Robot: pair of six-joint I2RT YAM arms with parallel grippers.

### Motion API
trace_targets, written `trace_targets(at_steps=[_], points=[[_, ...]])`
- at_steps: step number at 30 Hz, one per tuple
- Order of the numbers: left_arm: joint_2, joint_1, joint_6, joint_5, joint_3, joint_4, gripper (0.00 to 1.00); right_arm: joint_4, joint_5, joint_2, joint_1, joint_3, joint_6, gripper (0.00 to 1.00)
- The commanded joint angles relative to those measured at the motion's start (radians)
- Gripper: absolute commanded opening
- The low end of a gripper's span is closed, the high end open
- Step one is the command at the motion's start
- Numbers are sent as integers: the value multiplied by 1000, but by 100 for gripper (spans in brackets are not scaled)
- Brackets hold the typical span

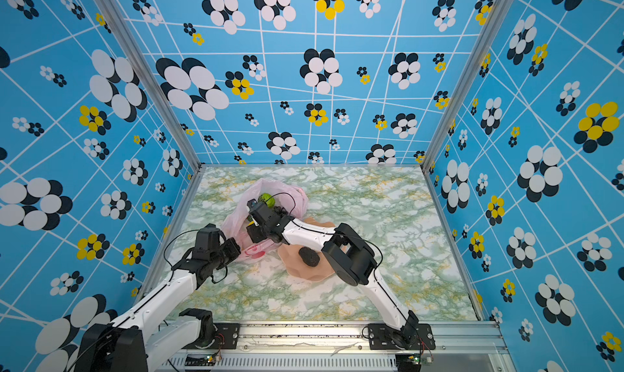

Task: Take fruits out of the plastic bag
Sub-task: Pick up the fruit from the plastic bag.

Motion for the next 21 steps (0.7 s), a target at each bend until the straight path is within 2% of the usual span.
trace_targets(at_steps=[1,15,21], points=[[20,8,35,-23,29,14,0,11,-4,-88,6,-26,-16,52],[161,8,124,9,83,131,0,-93,32,-360,6,-168,-33,52],[176,7,158,29,80,178,0,-168,66,-495,6,-272,-49,53]])
